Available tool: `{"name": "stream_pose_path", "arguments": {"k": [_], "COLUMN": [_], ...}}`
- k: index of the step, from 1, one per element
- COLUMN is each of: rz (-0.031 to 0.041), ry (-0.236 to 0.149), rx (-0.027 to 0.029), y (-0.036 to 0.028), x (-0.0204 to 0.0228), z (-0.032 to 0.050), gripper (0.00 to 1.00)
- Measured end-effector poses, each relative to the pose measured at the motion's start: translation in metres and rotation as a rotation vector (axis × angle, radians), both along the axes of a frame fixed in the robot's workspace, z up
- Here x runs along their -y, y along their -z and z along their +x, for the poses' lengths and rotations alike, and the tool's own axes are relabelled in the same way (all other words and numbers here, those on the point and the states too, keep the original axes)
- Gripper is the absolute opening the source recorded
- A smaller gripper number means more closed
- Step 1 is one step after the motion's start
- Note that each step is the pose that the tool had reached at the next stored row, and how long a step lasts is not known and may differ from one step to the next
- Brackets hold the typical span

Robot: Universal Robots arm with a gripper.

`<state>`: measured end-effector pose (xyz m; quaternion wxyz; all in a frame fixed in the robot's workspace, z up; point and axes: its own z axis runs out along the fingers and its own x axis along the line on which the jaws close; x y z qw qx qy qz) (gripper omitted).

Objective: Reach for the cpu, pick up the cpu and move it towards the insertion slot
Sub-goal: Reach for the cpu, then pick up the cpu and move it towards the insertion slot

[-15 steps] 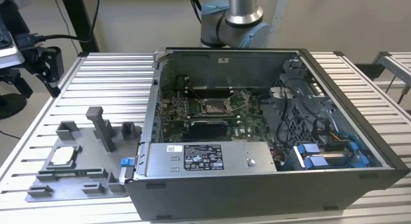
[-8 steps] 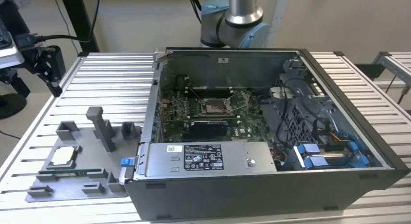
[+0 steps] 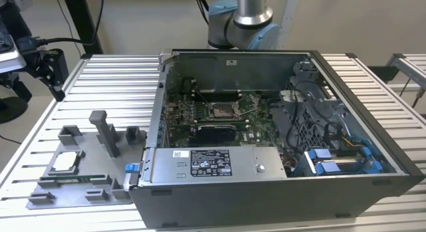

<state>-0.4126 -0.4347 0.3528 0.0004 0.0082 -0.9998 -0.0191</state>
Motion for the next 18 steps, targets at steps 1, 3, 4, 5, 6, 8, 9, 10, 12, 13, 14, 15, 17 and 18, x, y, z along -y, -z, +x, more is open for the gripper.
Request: {"name": "stream_pose_path", "arguments": {"k": [1,3,4,5,6,8,9,10,12,13,14,15,17,18], "rz": [0.0,0.0,0.0001,0.0001,0.0001,0.0,0.0,0.0,0.0,0.0001,0.0,0.0,0.0001,0.0001], "ry": [0.0,0.001,0.001,0.002,0.002,0.002,0.003,0.003,0.004,0.004,0.004,0.004,0.005,0.005], "rx": [0.0001,0.0,0.0001,0.0001,0.0001,0.0001,0.0,0.0,0.0,0.0001,0.0,0.0,0.0001,0.0002], "y": [0.001,0.0031,0.0041,0.0052,0.0063,0.0083,0.0095,0.0107,0.013,0.0142,0.0154,0.0166,0.019,0.0202], "x": [0.0,0.0,0.0,0.0,0.0,0.0,0.0,0.0,0.0,0.0,0.0,0.0,0.0,0.0], "z": [0.0,0.0,0.0,0.0,0.0,0.0,0.0,0.0,0.0,0.0,0.0,0.0,0.0,0.0], "gripper": [1.0,1.0,1.0,1.0,1.0,1.0,1.0,1.0,1.0,1.0,1.0,1.0,1.0,1.0]}}
